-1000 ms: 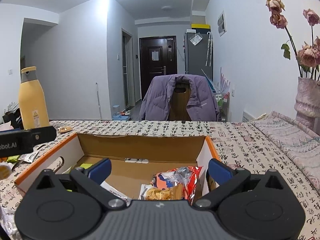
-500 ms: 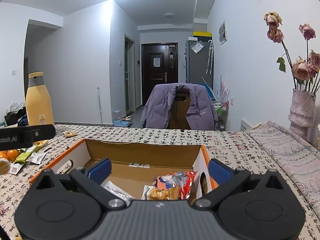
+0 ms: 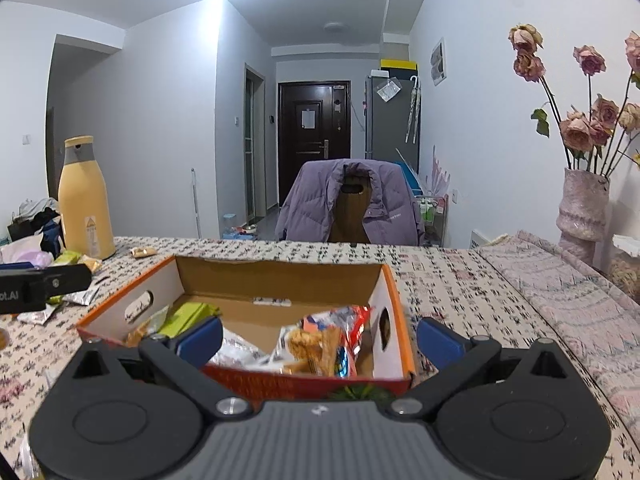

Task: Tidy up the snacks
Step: 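Withdraw both tools from the box back toward the snack pile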

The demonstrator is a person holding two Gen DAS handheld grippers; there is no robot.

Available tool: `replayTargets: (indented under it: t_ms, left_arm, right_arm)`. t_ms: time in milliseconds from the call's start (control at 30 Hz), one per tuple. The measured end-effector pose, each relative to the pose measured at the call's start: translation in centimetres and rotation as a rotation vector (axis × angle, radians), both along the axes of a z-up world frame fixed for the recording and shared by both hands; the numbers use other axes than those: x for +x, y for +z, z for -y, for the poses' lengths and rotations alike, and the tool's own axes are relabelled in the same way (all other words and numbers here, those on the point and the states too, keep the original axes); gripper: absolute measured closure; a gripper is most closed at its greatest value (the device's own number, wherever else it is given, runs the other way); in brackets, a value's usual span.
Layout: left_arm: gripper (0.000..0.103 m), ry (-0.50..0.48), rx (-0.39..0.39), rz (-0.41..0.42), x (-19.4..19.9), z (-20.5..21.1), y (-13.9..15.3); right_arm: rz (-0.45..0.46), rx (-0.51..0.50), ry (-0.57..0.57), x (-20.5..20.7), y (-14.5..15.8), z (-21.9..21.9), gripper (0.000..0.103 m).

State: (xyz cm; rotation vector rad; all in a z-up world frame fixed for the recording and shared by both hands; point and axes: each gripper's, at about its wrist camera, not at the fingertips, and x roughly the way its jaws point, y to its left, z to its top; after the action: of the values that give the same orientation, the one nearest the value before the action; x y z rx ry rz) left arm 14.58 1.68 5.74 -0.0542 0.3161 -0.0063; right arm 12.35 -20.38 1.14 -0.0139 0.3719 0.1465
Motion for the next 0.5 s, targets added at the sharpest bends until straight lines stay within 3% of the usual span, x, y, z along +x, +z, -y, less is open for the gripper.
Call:
replayTargets:
  t_ms: [500]
  left_arm:
    - [0.0,-0.017,-0.01,-0.069,-3.5,-1.0,-4.1]
  right_arm:
    - [-0.083,-0.001,-0.023,-3.9,-3.3,1.7,0.0]
